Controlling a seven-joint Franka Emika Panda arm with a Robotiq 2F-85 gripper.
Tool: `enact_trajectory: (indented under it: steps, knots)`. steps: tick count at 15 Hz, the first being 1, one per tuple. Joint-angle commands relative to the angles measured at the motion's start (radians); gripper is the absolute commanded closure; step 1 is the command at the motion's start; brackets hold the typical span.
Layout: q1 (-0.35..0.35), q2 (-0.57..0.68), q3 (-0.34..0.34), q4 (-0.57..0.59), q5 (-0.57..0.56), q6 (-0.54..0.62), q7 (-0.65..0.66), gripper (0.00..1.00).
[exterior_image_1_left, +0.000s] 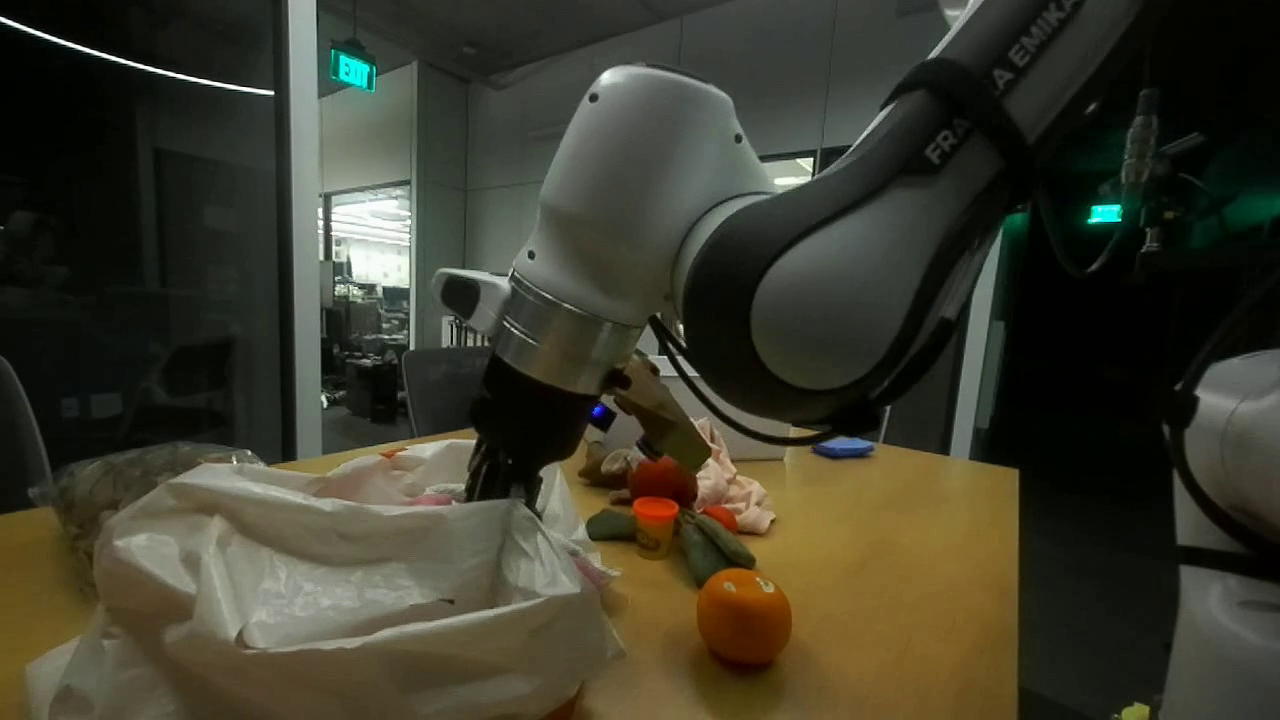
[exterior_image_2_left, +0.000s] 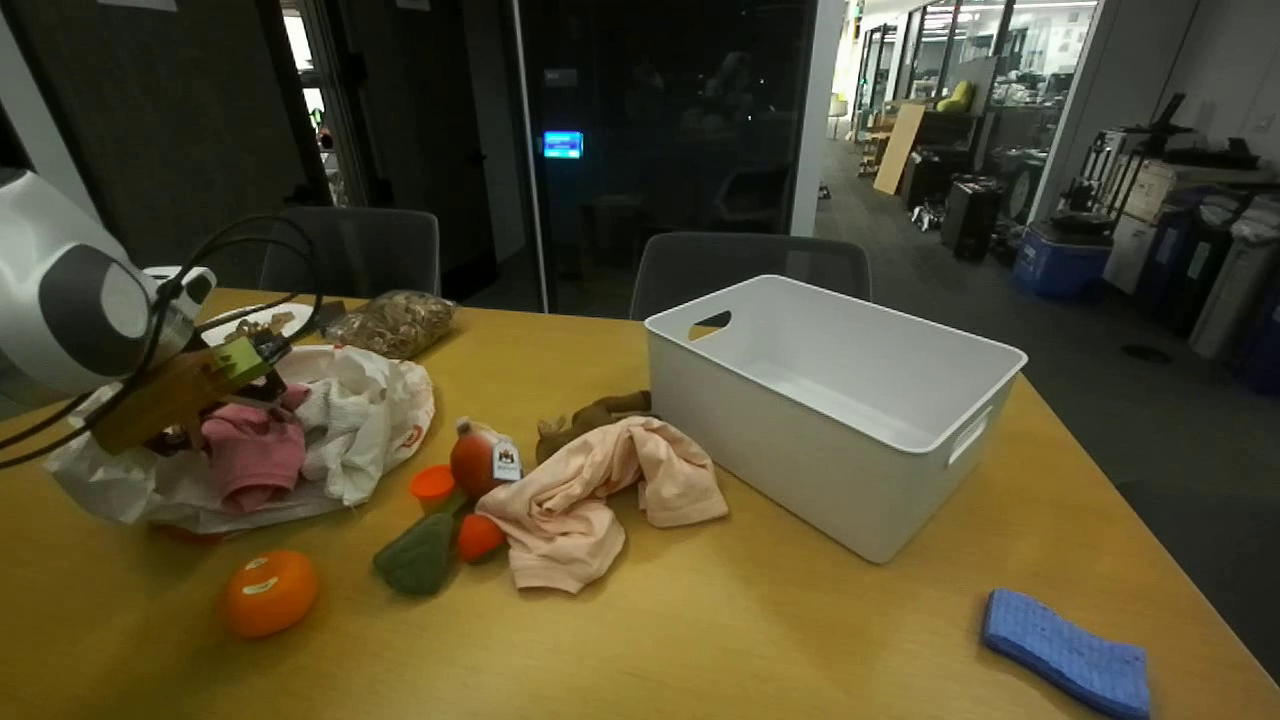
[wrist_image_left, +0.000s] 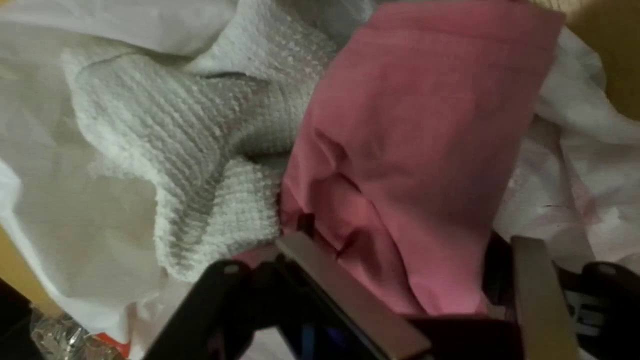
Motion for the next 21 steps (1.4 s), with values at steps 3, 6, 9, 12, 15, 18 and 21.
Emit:
enact_trajectory:
  steps: [3, 6, 9, 12, 15, 18, 21]
  knots:
    - [-0.013, -0.260, -0.067, -0.108, 0.021, -0.098, -0.006, 0.00]
    - [-0.045, -0.372, -0.132, -0.161, 0.018, -0.107, -0.006, 0.00]
    - [-0.130, -0.413, -0.191, -0.142, 0.000, -0.133, 0.008, 0.00]
    - [-0.217, -0.440, -0.259, -0.148, 0.000, -0.126, 0.010, 0.00]
    - [-0.274, -0.427, -0.336, -0.148, 0.022, -0.141, -0.006, 0.00]
    - [-0.325, -0.376, -0.402, -0.154, 0.015, -0.128, -0.033, 0.00]
    - [-0.364, -0.298, -0.455, -0.161, 0.003, -0.098, -0.074, 0.00]
